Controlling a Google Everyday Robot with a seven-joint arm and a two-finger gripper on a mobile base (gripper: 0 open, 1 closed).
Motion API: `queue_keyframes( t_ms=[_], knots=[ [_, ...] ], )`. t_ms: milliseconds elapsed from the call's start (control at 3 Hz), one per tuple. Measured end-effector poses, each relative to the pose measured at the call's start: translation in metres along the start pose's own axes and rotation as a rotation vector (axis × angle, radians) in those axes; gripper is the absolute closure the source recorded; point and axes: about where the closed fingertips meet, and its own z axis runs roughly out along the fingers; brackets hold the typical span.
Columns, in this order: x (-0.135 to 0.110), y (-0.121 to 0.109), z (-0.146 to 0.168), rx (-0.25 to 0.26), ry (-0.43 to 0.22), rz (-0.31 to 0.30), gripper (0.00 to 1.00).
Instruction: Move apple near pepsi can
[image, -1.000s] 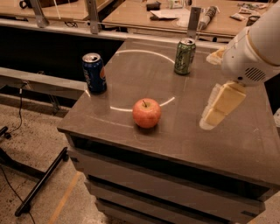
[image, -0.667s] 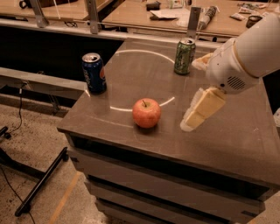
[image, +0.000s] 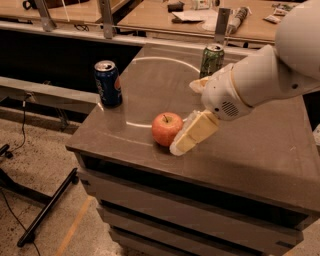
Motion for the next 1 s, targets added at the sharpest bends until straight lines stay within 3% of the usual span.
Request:
queue_keyframes(
  t_ms=[333, 667, 1000],
  knots=[
    [-0.009, -0.005, 0.052, -0.039, -0.079, -0.005, 0.0],
    [-0.007, -0.018, 0.096, -0.063, -0.112, 0.0, 0.04],
    [0.002, -0.027, 0.115, -0.073, -0.124, 0.02, 0.33]
  ],
)
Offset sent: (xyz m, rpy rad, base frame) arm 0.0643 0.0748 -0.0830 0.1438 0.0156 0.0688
